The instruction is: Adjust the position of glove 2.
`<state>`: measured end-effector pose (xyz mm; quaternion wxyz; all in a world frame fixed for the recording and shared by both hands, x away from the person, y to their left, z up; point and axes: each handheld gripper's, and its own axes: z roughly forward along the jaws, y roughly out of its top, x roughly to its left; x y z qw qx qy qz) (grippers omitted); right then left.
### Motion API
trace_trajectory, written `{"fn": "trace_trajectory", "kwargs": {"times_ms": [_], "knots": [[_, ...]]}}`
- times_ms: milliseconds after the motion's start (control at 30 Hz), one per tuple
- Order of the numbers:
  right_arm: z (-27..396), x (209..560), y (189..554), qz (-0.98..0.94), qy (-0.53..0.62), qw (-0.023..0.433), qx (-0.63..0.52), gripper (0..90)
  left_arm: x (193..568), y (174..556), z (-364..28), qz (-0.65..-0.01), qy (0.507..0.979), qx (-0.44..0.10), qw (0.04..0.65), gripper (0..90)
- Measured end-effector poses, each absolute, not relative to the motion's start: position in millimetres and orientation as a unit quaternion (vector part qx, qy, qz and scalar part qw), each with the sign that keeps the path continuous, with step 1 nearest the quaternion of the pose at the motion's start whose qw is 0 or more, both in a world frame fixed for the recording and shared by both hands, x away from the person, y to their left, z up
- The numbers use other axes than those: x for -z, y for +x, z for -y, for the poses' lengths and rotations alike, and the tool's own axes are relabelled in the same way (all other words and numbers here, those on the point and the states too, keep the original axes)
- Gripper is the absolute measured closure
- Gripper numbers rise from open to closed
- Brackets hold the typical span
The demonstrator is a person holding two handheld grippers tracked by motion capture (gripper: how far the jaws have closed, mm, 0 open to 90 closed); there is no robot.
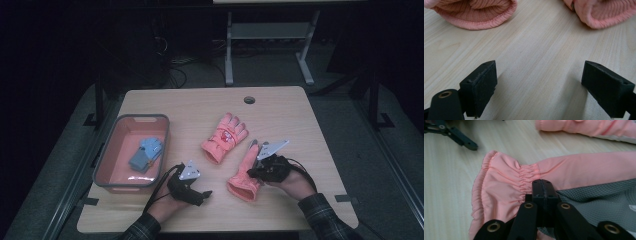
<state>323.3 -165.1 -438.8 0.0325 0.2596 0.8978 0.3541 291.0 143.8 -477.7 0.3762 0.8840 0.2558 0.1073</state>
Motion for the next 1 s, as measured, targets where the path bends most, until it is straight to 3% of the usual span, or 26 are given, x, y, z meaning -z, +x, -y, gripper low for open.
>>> {"fn": "trace_trajectory", "kwargs": {"times_ms": [300, 600, 800, 867, 1000], "knots": [[150, 438, 306, -0.897, 0.248, 0.026, -0.365, 90.0, 478, 291, -143, -0.258, 0.882, -0.107, 0.379, 12.5], [187, 421, 298, -0.87, 0.282, 0.067, -0.399, 86.9, 478, 291, -143, -0.258, 0.882, -0.107, 0.379, 12.5], [223, 429, 288, -0.849, 0.33, 0.1, -0.401, 67.0, 478, 291, -144, -0.256, 0.884, -0.107, 0.376, 12.5], [234, 436, 284, -0.842, 0.344, 0.115, -0.4, 53.1, 477, 291, -144, -0.254, 0.885, -0.109, 0.375, 12.5], [252, 450, 279, -0.834, 0.366, 0.134, -0.392, 36.6, 478, 291, -144, -0.257, 0.883, -0.106, 0.377, 12.4]]}}
